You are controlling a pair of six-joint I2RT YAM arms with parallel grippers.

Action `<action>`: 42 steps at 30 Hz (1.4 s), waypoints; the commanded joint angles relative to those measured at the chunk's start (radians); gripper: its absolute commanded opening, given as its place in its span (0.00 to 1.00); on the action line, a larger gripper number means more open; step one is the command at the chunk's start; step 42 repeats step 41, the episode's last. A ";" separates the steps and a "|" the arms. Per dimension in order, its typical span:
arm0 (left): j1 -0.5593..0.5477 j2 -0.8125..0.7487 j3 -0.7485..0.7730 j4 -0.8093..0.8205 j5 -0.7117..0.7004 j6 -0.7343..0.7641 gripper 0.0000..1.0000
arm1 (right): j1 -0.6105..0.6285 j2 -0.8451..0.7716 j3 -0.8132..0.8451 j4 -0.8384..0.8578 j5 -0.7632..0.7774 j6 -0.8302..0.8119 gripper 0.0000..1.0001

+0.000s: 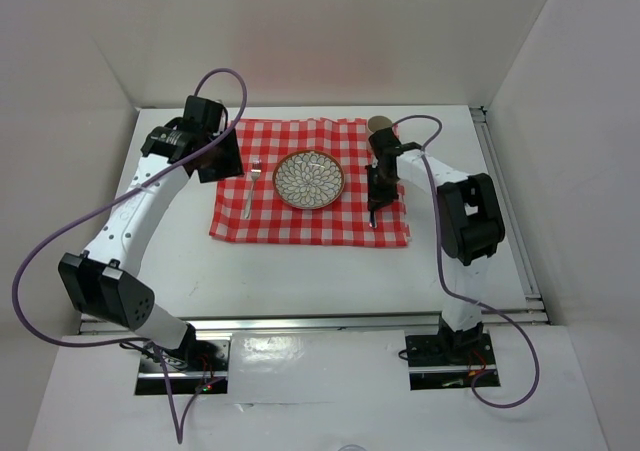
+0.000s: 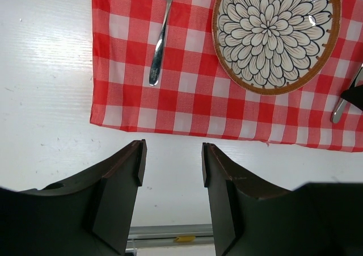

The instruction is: Set the dinner table for one person

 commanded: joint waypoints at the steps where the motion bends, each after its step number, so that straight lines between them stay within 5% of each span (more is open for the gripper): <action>1: 0.004 -0.040 -0.001 0.005 -0.009 0.015 0.61 | -0.004 0.001 0.024 0.085 0.027 0.004 0.07; 7: 0.004 -0.040 -0.001 -0.004 -0.018 0.015 0.61 | -0.004 0.001 0.015 0.106 0.054 0.022 0.08; 13: 0.004 -0.040 0.010 -0.025 -0.018 0.027 0.61 | 0.005 0.001 0.035 0.106 0.068 0.056 0.47; 17: 0.004 -0.031 0.045 -0.035 -0.018 0.045 0.61 | 0.005 -0.040 0.053 0.077 0.094 0.070 0.64; 20: 0.004 -0.022 0.103 -0.071 -0.067 0.054 0.61 | 0.005 -0.132 0.020 0.068 0.116 0.079 0.71; 24: 0.013 -0.022 0.166 -0.085 -0.081 0.055 0.61 | -0.015 -0.303 -0.049 0.045 0.188 0.127 1.00; 34: 0.013 -0.132 0.139 0.008 -0.027 -0.004 0.61 | -0.263 -0.647 -0.224 -0.105 0.231 0.225 1.00; 42: 0.013 -0.174 0.062 0.070 -0.005 -0.025 0.61 | -0.293 -0.781 -0.280 -0.106 0.263 0.234 1.00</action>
